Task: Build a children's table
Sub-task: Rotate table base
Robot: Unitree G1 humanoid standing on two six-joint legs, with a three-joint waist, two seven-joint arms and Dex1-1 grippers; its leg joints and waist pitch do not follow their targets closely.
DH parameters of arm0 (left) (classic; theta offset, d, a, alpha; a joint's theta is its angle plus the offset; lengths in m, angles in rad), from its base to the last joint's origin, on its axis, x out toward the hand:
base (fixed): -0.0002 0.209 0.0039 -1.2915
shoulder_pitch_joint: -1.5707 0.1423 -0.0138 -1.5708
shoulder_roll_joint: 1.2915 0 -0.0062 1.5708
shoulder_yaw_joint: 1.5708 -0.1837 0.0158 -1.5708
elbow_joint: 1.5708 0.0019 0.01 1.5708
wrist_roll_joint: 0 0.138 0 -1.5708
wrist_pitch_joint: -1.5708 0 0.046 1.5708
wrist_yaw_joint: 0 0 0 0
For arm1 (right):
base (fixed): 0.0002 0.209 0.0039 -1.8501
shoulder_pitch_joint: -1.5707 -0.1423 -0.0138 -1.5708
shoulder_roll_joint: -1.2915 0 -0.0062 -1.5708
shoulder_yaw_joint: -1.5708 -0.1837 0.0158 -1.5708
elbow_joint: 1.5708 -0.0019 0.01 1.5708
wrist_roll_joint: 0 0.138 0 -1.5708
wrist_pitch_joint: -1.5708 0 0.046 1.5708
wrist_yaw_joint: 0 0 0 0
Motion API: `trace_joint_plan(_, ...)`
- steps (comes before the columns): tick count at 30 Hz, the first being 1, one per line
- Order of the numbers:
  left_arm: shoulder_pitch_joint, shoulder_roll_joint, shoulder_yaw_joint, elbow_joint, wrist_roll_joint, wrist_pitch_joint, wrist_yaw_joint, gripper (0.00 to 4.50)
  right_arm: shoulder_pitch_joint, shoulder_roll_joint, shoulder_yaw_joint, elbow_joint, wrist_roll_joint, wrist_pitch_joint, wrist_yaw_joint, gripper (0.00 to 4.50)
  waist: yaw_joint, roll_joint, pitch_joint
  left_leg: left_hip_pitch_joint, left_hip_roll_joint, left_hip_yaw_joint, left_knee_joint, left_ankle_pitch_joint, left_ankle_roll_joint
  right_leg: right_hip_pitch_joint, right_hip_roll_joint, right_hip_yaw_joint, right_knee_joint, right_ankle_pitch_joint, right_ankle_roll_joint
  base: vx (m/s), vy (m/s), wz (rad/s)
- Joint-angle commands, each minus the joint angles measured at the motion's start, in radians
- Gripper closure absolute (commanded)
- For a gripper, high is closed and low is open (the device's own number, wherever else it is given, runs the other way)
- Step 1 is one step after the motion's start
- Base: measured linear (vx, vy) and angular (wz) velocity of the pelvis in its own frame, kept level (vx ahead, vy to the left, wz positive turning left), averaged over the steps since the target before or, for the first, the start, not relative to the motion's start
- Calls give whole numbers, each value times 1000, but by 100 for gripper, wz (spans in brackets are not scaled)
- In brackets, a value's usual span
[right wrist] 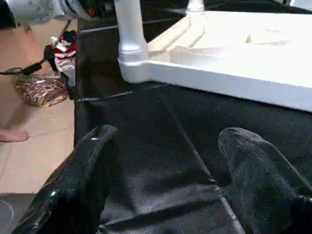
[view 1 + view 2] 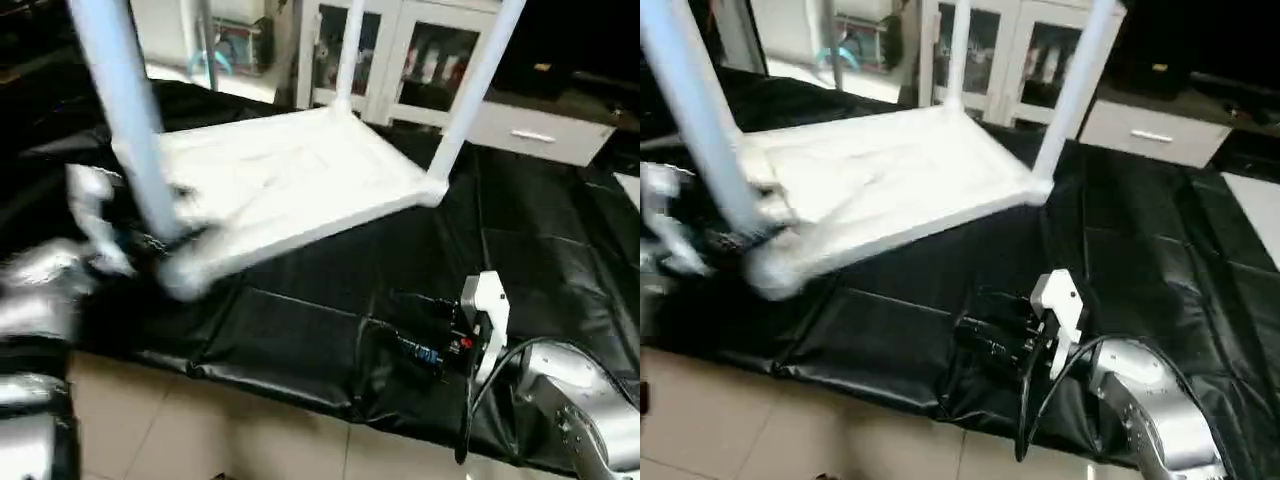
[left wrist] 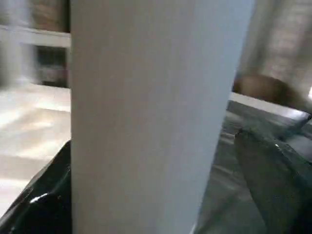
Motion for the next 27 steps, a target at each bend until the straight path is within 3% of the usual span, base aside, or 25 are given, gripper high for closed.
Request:
trace_joint_plan(1, 9, -42, -63, -72, 19, 26, -1, 2, 13, -12, -19, -22, 6, 2, -5, 95, -5, 23, -52, 4, 8, 9, -92, -326, -21, 45, -32, 26, -56, -239, -218, 0, 0, 0)
trace_joint_plan(7, -8, -166, -158, -147, 45, 54, 28, 2, 11, -10, -17, -20, 3, 1, -7, 95, -9, 14, -51, 4, 6, 7, -90, -356, -10, 44, -33, 25, -73, -345, -178, 0, 0, 0)
trace_joint_plan(10, -20, -198, -197, -154, 62, 66, 21, 2, 7, -9, -16, -19, 1, -1, -7, 95, -9, 16, -52, 1, 7, 5, -91, -345, -5, 44, -31, 26, -72, -343, -171, 0, 0, 0)
trace_joint_plan(11, -22, -228, -241, -178, 73, 84, 13, 2, 5, -8, -16, -18, 1, -1, -8, 95, -10, 21, -53, 1, 7, 4, -92, -335, -5, 47, -31, 25, -70, -322, -176, 0, 0, 0)
trace_joint_plan(16, -33, -300, -324, -204, 94, 105, -1, 2, 6, -10, -17, -17, 0, -5, -8, 95, -10, 14, -57, -1, 7, 8, -87, -291, 11, 50, -29, 26, -65, -249, -203, 0, 0, 0)
trace_joint_plan(17, -37, -321, -345, -203, 104, 104, -9, 2, 6, -10, -17, -16, 0, -5, -9, 95, -12, 21, -57, -2, 6, 9, -85, -279, 15, 51, -27, 26, -65, -214, -212, 0, 0, 0)
trace_joint_plan(19, -53, -369, -389, -186, 131, 98, -8, 2, 5, -7, -18, -16, -2, -7, -13, 95, -8, 17, -60, 0, 6, 11, -81, -253, 27, 53, -27, 26, -61, -178, -226, 0, 0, 0)
trace_joint_plan(20, -61, -392, -408, -176, 142, 87, -9, 2, 5, -6, -19, -15, -2, -7, -16, 95, -6, 25, -58, -1, 5, 11, -81, -248, 33, 54, -28, 26, -61, -175, -231, 0, 0, 0)
trace_joint_plan(21, -87, -439, -418, -128, 171, 52, 36, 2, 6, -5, -21, -16, -3, -8, -19, 95, -8, 20, -58, -2, 4, 12, -81, -252, 37, 56, -27, 25, -64, -187, -228, 0, 0, 0)
trace_joint_plan(24, -141, -512, -427, -20, 243, -39, 169, 2, 9, -4, -21, -20, -5, -9, -23, 95, -5, 19, -57, -1, 4, 11, -78, -263, 40, 56, -29, 25, -71, -217, -216, 0, 0, 0)
trace_joint_plan(25, -153, -519, -428, 2, 261, -57, 207, 2, 11, -5, -21, -23, -6, -9, -24, 95, -9, 17, -54, -10, 1, 8, -82, -284, 41, 62, -27, 23, -74, -264, -197, 0, 0, 0)
trace_joint_plan(27, -161, -517, -425, 11, 268, -59, 224, 2, 12, -7, -22, -25, -6, -9, -24, 95, -13, 13, -55, -14, -1, 4, -82, -292, 41, 65, -33, 21, -79, -349, -158, 0, 0, 0)
